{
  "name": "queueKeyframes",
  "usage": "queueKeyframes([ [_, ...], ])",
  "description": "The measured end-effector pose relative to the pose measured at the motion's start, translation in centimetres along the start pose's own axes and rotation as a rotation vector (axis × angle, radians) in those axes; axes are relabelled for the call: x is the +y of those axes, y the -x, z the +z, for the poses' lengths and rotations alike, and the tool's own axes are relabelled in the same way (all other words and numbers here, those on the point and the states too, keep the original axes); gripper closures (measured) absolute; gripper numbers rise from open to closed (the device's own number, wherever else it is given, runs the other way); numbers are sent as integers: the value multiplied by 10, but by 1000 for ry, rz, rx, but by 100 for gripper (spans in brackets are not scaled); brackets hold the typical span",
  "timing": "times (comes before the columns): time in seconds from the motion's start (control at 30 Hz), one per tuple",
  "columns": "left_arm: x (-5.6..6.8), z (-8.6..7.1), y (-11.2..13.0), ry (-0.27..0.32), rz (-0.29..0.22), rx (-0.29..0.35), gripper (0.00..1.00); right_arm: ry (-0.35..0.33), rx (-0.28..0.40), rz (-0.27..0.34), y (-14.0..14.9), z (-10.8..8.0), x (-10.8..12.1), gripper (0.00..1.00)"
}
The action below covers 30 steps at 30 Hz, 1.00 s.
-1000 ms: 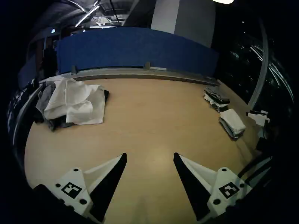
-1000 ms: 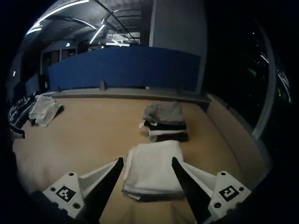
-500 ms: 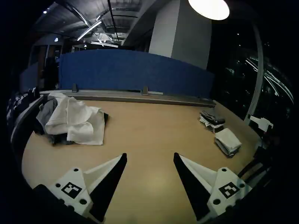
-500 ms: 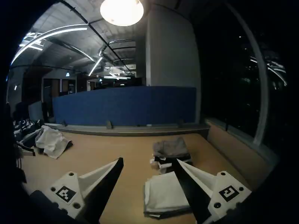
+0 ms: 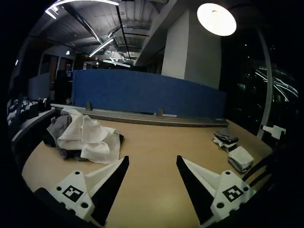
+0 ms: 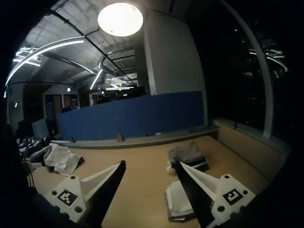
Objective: Fold towel
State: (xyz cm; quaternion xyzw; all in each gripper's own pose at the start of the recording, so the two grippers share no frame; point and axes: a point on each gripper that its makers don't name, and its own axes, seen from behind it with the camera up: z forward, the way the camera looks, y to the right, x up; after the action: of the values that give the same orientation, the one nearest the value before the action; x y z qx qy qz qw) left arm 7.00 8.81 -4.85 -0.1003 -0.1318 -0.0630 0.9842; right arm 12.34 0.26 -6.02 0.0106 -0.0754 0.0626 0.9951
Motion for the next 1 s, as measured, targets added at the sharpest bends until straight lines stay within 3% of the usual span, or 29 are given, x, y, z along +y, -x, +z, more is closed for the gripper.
queueKeyframes([
  [0.2, -9, -1, -8, -26, 31, 70, 7, -34, -17, -50, 3, 3, -22, 0],
  [0.47, -19, 6, -14, -74, 108, 145, 7, -71, -50, -121, 13, 7, -45, 0],
  [0.67, -26, 12, -15, -114, 169, 190, 8, -72, -55, -139, 13, 14, -49, 0],
  [1.0, -53, 23, -11, -152, 184, 245, 7, -32, -89, -177, 26, 24, -41, 0],
])
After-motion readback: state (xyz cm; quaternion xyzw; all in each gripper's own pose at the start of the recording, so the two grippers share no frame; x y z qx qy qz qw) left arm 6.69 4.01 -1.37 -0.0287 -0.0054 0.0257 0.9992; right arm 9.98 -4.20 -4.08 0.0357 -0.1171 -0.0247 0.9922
